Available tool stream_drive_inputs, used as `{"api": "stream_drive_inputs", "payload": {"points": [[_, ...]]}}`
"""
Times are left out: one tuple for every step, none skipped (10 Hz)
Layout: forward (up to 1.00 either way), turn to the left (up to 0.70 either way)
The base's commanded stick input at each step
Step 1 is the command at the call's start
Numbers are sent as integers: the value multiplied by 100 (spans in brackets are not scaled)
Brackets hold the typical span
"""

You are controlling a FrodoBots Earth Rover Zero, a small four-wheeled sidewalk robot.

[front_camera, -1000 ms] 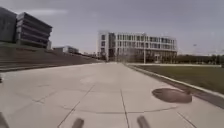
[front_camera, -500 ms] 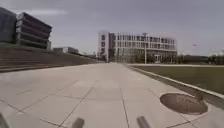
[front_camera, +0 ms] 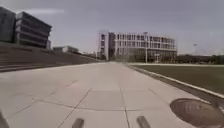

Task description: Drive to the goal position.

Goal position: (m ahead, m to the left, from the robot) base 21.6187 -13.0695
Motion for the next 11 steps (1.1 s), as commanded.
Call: {"api": "stream_drive_inputs", "payload": {"points": [[70,0],[70,0],[70,0],[70,0],[70,0],[70,0],[70,0],[70,0],[70,0],[70,0],[70,0]]}}
